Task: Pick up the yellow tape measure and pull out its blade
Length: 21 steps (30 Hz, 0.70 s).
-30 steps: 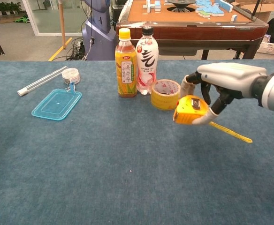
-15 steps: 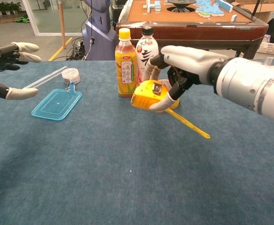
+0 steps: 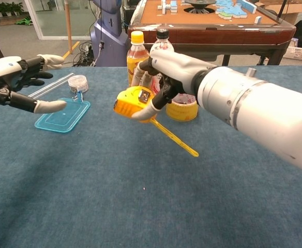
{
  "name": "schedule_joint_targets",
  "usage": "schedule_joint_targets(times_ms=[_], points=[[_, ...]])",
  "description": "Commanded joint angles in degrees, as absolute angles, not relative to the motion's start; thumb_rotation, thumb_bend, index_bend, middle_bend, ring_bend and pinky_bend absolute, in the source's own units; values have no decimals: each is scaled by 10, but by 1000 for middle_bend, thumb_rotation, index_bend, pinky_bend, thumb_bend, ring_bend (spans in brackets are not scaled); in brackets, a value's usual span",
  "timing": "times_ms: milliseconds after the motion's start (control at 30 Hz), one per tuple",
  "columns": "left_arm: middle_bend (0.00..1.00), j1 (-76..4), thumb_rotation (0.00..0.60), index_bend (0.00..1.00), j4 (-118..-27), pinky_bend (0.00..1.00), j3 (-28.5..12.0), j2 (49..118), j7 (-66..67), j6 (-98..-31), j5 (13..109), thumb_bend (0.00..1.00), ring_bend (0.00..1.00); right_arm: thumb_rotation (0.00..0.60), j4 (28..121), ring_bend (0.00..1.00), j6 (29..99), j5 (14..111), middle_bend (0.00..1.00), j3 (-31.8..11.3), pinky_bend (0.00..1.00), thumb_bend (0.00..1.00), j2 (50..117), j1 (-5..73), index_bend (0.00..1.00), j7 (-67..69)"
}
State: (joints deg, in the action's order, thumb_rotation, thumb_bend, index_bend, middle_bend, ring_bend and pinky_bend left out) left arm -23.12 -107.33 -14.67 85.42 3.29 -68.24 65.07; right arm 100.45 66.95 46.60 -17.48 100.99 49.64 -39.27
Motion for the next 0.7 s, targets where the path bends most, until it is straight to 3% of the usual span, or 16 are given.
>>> schedule_joint_targets(times_ms=[33, 700], points=[[0, -236, 600, 0, -1070, 0, -148, 861, 26, -678, 646, 231, 7, 600, 995, 701, 673, 457, 734, -180, 415, 696, 1021, 505, 743, -397], [0, -259, 600, 0, -1046, 0, -138, 896, -7, -669, 662, 230, 0, 600, 963, 702, 655, 422, 733, -195, 416, 696, 1047, 539, 743, -388]])
